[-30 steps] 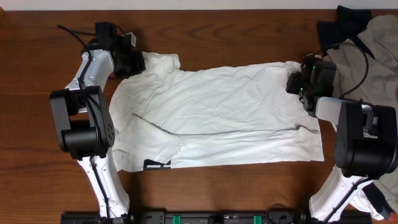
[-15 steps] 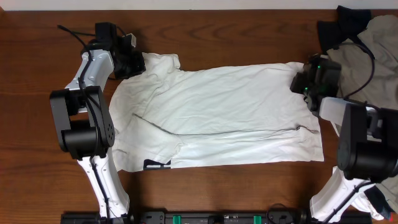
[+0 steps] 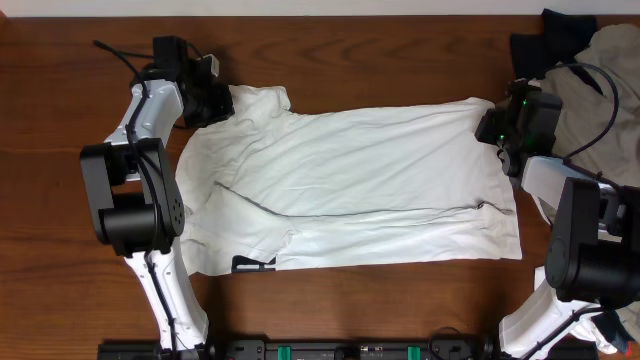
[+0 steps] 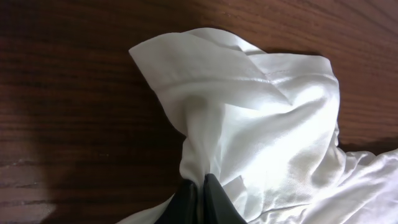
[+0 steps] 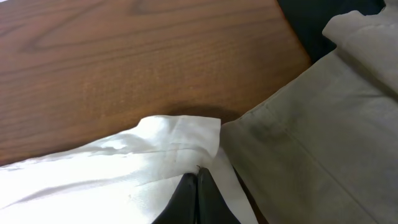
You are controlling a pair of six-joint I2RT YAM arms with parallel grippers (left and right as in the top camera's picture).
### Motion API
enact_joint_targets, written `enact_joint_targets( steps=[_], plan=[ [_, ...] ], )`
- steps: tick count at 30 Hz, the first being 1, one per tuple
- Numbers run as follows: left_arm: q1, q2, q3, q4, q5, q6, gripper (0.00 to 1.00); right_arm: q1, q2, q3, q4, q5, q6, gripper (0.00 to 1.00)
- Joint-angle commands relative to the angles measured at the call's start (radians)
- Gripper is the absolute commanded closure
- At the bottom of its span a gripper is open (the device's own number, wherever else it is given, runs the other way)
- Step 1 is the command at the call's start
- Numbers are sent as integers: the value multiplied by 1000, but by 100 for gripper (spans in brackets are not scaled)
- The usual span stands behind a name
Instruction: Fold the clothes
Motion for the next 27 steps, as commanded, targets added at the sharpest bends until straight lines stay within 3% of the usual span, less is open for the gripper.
enact_joint_targets(
  steps=[1, 8, 11, 12, 13, 14, 19, 27],
  plan=[
    [5, -37, 1, -5, -4, -5, 94, -8, -24, 6, -1, 17, 8, 99],
    [5, -64, 1, -5, -4, -5, 94, -8, -24, 6, -28, 6, 8, 99],
    [5, -87, 1, -1, -4, -5, 94, -8, -24, 6, -38, -18, 8, 92],
    [5, -92, 1, 1, -4, -5, 94, -8, -24, 6, -38, -19, 8, 86],
    [5, -93, 1, 2, -4, -5, 94, -8, -24, 6, -36, -18, 8, 68],
    [5, -93, 1, 2, -5, -5, 94, -8, -24, 6, -33, -18, 8, 65],
    [5, -93, 1, 6, -5, -5, 94, -8, -23, 6, 12, -6, 7, 60],
    [5, -93, 1, 10, -5, -5, 94, -8, -2, 6, 34, -6, 8, 62]
  ],
)
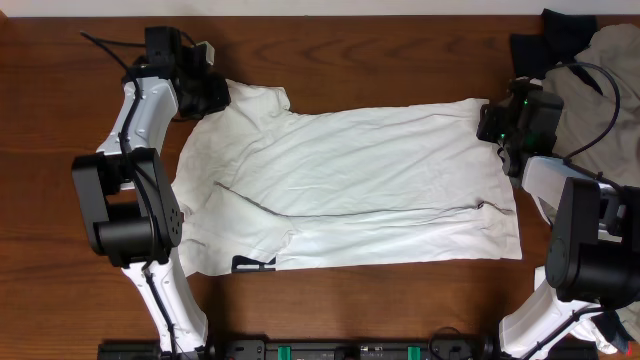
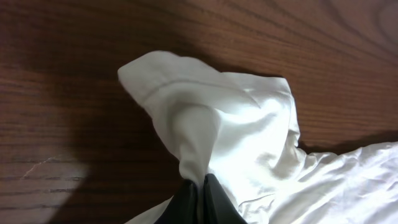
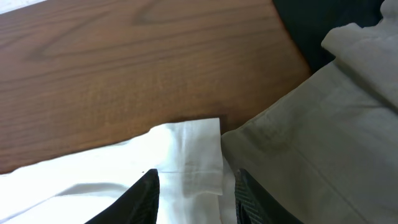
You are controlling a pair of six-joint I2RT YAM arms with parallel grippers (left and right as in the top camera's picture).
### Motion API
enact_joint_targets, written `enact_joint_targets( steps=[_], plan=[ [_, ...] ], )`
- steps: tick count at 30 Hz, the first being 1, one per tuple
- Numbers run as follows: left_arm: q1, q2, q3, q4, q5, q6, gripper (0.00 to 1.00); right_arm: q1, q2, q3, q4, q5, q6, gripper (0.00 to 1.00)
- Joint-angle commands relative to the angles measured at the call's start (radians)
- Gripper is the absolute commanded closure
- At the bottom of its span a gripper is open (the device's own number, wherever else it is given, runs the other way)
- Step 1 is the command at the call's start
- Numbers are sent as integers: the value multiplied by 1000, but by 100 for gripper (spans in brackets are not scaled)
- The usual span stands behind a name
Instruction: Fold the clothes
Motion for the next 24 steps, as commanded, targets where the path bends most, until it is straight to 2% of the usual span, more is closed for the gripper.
enact_joint_targets(
  steps=[1, 24],
  plan=[
    [5, -18, 1, 4, -5, -5, 94, -6, 4, 6, 11, 5, 3, 62],
    [5, -18, 1, 4, -5, -5, 94, 5, 93, 6, 72, 5, 4, 66]
  ],
)
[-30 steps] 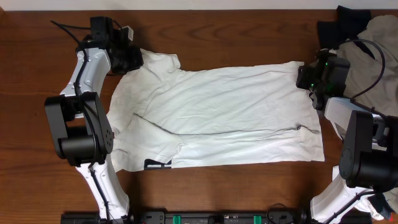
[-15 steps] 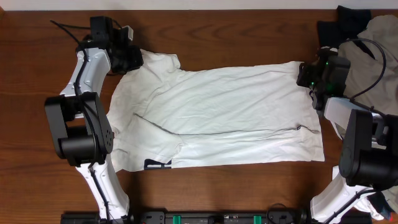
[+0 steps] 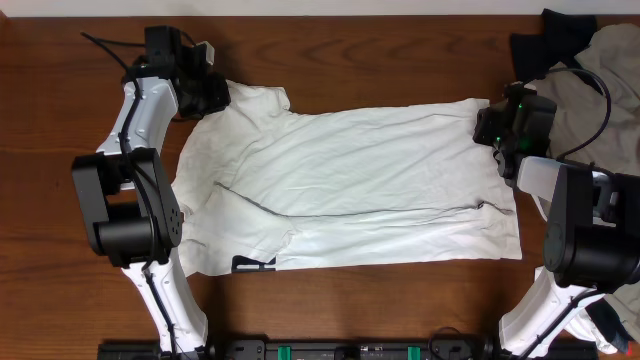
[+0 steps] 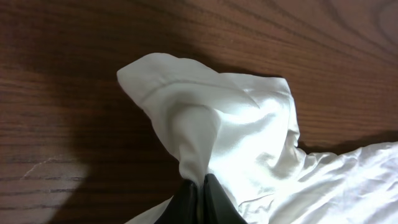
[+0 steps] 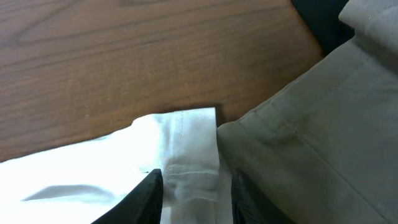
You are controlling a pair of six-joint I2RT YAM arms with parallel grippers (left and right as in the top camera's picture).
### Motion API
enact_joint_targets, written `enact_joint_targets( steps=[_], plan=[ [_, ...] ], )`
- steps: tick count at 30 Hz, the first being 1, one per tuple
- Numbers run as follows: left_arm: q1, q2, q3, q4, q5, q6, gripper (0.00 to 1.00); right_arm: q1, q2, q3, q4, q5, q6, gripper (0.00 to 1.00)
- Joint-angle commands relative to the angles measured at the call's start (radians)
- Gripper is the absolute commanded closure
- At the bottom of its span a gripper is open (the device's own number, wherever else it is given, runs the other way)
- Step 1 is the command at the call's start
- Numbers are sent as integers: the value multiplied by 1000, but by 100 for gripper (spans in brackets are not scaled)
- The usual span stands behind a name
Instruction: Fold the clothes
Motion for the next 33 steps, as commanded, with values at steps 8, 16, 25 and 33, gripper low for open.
enact_joint_targets(
  steps=[8, 16, 25, 33],
  plan=[
    [5, -18, 1, 3, -5, -5, 94, 5, 12, 6, 13, 4, 27, 75],
    [5, -18, 1, 3, -5, -5, 94, 24, 12, 6, 12, 5, 27, 75],
    [5, -18, 1, 3, -5, -5, 94, 23, 19, 6, 8, 8, 27, 70],
    [5, -18, 1, 3, -5, -5, 94, 24, 58, 6, 19, 16, 31, 75]
  ],
)
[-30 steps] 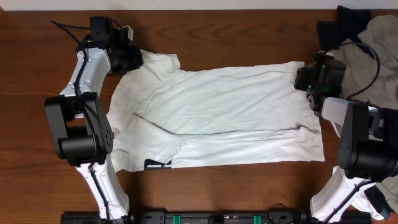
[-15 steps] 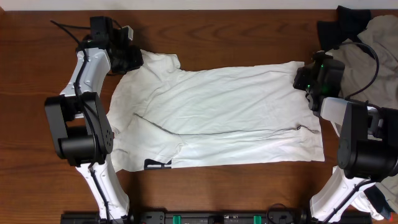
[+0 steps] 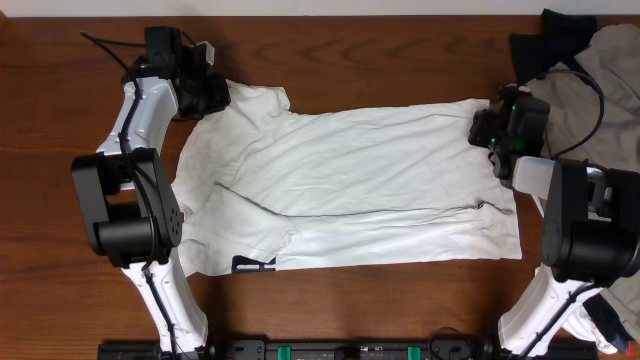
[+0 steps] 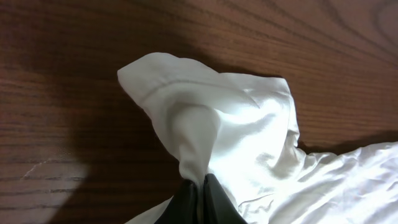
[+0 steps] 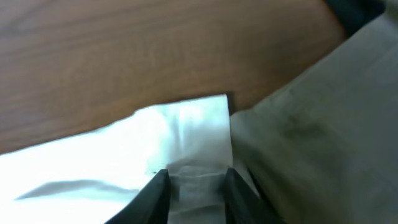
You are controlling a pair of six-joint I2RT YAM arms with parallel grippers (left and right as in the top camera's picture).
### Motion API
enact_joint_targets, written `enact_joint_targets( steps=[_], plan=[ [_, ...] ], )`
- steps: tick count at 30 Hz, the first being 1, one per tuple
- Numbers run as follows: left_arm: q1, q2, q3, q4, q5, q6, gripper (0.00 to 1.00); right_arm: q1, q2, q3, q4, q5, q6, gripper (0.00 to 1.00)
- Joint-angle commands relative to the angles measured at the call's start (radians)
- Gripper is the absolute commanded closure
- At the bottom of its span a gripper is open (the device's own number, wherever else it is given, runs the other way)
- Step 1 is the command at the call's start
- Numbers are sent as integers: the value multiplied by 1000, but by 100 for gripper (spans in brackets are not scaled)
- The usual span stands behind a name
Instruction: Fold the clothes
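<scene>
A white T-shirt lies spread flat on the wooden table, its collar end to the left. My left gripper is shut on a bunched fold of the shirt's far-left sleeve, at the top left in the overhead view. My right gripper is open, its two fingers set either side of the shirt's far-right hem corner, seen from above at the gripper.
A heap of grey-beige and dark clothes lies at the far right corner, its edge touching the shirt's hem corner. Bare wood runs along the far side and left of the shirt.
My right gripper has closed in on the hem corner, its open fingers now straddling the cloth. The left gripper still pinches the sleeve in the same place.
Both grippers were first shut on the shirt, left on the sleeve, right on the hem corner. Then the right one stood open, the corner lying flat, while the left had drawn the sleeve slightly farther out. Since then the right fingers have come down around the corner.
</scene>
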Motion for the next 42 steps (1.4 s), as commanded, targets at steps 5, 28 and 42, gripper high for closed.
enact_joint_targets(
  steps=[5, 28, 42],
  plan=[
    [5, -18, 1, 3, -5, -5, 94, 5, 21, 12, 21, 13, 22, 83],
    [31, -82, 1, -63, -5, -5, 94, -52, -207, 18, -156, 21, 39, 99],
    [64, -286, 1, -243, -5, -5, 94, -59, -417, 19, -452, 8, 32, 99]
  ],
)
